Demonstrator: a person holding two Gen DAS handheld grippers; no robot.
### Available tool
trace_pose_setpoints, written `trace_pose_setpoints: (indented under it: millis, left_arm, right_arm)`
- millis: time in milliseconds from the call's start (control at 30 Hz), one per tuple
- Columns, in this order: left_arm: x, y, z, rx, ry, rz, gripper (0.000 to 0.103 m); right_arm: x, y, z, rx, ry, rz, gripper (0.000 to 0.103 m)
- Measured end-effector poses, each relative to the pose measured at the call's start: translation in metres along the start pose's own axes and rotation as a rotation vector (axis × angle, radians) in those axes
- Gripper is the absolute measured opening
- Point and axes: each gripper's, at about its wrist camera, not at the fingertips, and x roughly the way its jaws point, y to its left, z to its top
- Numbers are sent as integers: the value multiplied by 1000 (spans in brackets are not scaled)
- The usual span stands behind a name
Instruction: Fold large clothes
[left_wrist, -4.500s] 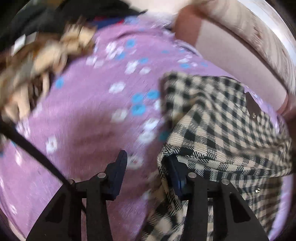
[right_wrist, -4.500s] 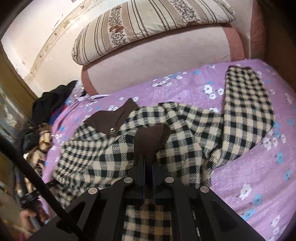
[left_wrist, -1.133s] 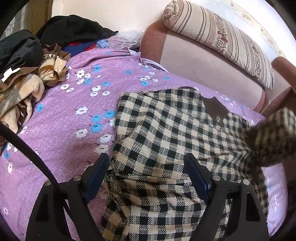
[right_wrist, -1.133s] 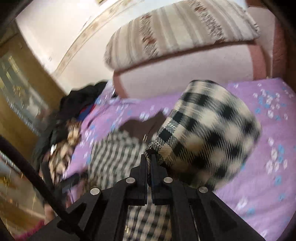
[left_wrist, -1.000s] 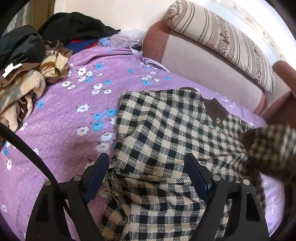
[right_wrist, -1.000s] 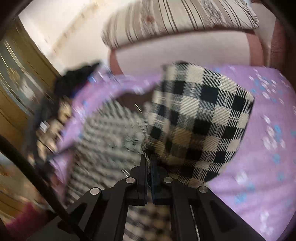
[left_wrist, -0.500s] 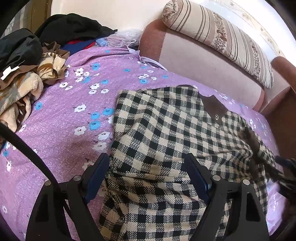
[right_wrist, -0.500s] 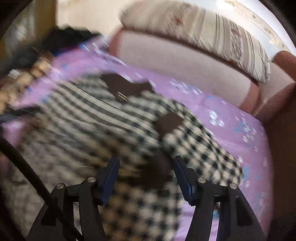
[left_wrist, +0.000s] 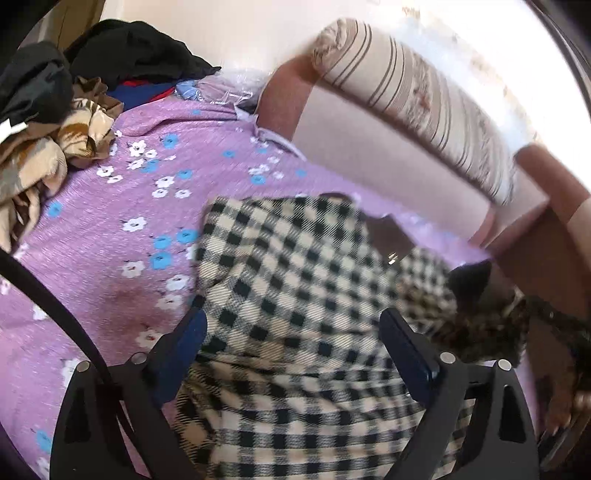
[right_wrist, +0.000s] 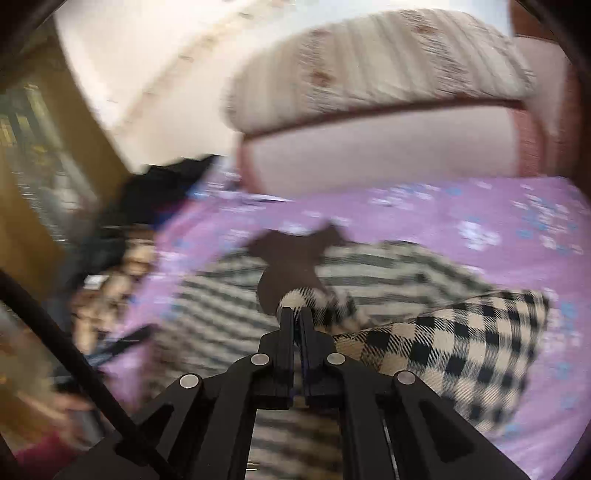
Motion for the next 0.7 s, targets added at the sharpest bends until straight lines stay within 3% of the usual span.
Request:
trace_pose_setpoints:
  millis: [67, 133, 200, 267, 333, 400, 600, 700]
  left_arm:
    - [-1, 0, 1, -10, -4, -32, 95]
    - [0, -1, 0, -18, 2, -61, 96]
    - [0, -4, -2, -15, 15, -97, 96]
    - [-1, -10, -6, 11, 21, -115, 96]
    - [0, -23, -10, 61, 26, -119, 96]
    - [2, -32, -15, 92, 38, -131, 96]
    - [10, -55, -32, 143, 66, -172, 96]
    - [18, -71, -44, 169, 102, -216, 96]
  right_arm:
    - [14, 21, -9, -5, 13, 94, 5]
    - [44, 37, -23, -15, 137, 88, 34]
    - [53, 42, -33, -27, 202, 60, 37]
    - [38, 35, -37, 3, 149, 51, 41]
    - [22, 23, -38, 36, 96, 2, 56]
    - [20, 15, -41, 47, 89, -25, 60]
    - [73, 12, -65, 55, 239, -75, 60]
    - [65, -6, -58, 112, 200, -114, 60]
